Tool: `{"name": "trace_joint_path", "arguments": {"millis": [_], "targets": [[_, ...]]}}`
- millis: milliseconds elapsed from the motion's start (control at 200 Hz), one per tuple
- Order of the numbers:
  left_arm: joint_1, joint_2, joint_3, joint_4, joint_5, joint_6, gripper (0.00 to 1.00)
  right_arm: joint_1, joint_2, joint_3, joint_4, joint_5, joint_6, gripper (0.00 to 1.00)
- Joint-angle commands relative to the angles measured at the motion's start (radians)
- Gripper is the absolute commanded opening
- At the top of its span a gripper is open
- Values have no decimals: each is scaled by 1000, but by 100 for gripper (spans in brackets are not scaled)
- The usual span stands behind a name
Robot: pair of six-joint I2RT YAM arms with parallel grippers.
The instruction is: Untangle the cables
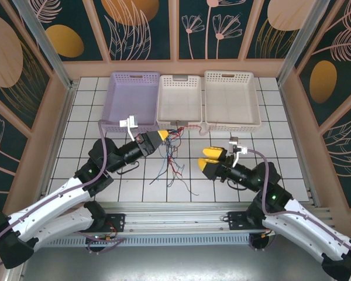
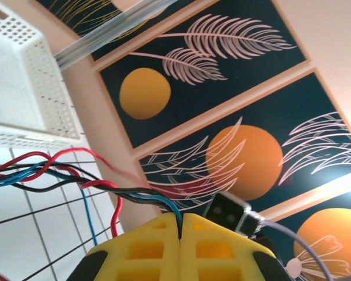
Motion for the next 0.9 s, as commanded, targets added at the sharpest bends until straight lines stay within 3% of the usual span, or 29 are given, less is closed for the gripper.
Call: {"name": "trace_joint_path", "arguments": {"millis": [0, 325, 591, 896], "targets": [[0, 1, 14, 133, 23, -50, 0, 23, 83, -45, 68, -16, 19, 73], [-3, 8, -10, 178, 62, -87, 0, 87, 339, -10, 218, 244, -48, 73], [-16, 19, -31, 212, 75, -100, 0, 87, 528, 66, 353, 272, -73, 72], [-58, 52, -37, 243, 73, -96, 0, 87, 619, 112, 435, 352, -114, 72]]}}
